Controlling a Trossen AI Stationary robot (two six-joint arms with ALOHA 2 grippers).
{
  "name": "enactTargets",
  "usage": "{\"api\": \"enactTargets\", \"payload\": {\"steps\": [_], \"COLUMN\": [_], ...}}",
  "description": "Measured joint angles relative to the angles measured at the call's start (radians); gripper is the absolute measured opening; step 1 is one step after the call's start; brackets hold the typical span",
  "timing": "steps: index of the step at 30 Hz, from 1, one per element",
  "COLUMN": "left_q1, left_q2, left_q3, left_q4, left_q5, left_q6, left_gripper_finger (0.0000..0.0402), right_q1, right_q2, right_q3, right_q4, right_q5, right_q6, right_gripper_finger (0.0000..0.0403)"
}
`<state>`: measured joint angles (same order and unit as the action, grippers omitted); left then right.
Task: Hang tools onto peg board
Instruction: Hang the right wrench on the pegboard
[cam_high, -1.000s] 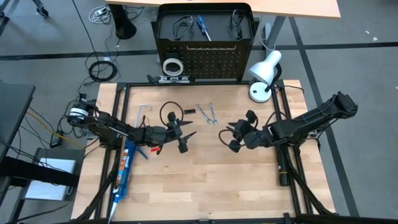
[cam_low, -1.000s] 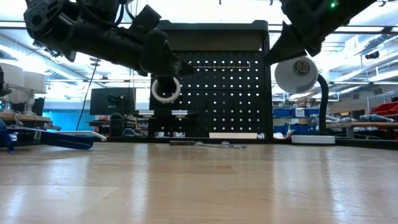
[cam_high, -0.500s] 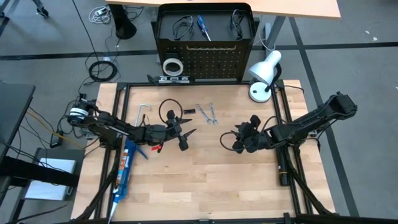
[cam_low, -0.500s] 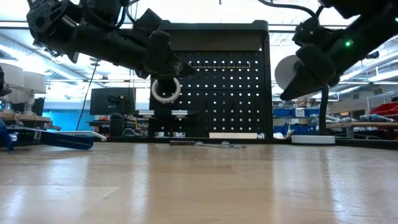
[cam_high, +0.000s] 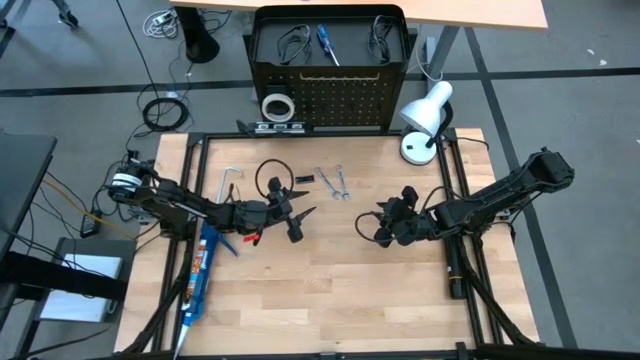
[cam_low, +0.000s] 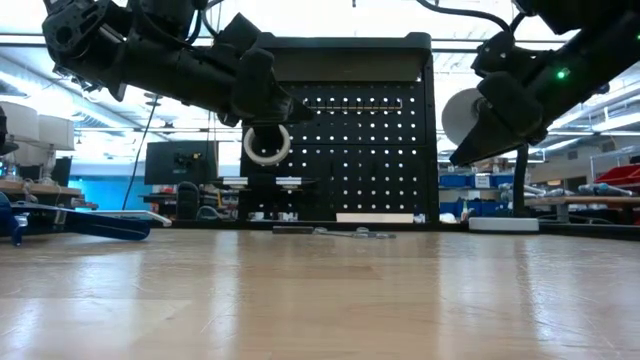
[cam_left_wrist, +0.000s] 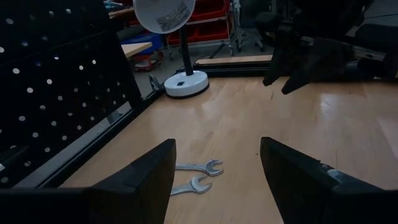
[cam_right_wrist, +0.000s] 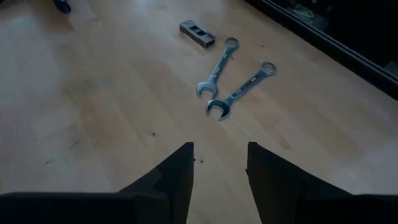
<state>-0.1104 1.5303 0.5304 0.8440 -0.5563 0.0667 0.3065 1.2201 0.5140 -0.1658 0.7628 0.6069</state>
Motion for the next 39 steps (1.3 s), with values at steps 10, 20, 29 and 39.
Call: {"api": "enactTargets", "payload": {"steps": [10,20,29,39], "left_q1": [0.000,0.005,0.026,0.060], "left_q2": [0.000,0.000,0.000,0.000], "left_q3": [0.000,0.000,0.000,0.045], "left_q4": [0.000,-0.001,0.000,-0.008], "left_q5": [0.000,0.000,-0.001,0.000], "left_q6": [0.000,-0.001,-0.043,0.042], "left_gripper_finger": [0.0241,0.0241,0.0241,0.0241], "right_q1": [0.004,0.035,-0.033,-0.128], "right_q2": [0.006,0.009,0.183,0.298], "right_q3": [-0.001,-0.001,0.000,0.000], "right_q4": [0.022,0.052,0.306,0.420], "right_q5": [0.000,-0.049,-0.050,-0.053], "right_q6": [-0.036,-0.084,-0.135,-0.103], "right_gripper_finger": [0.0155,0.0154,0.0154,0.0154]}}
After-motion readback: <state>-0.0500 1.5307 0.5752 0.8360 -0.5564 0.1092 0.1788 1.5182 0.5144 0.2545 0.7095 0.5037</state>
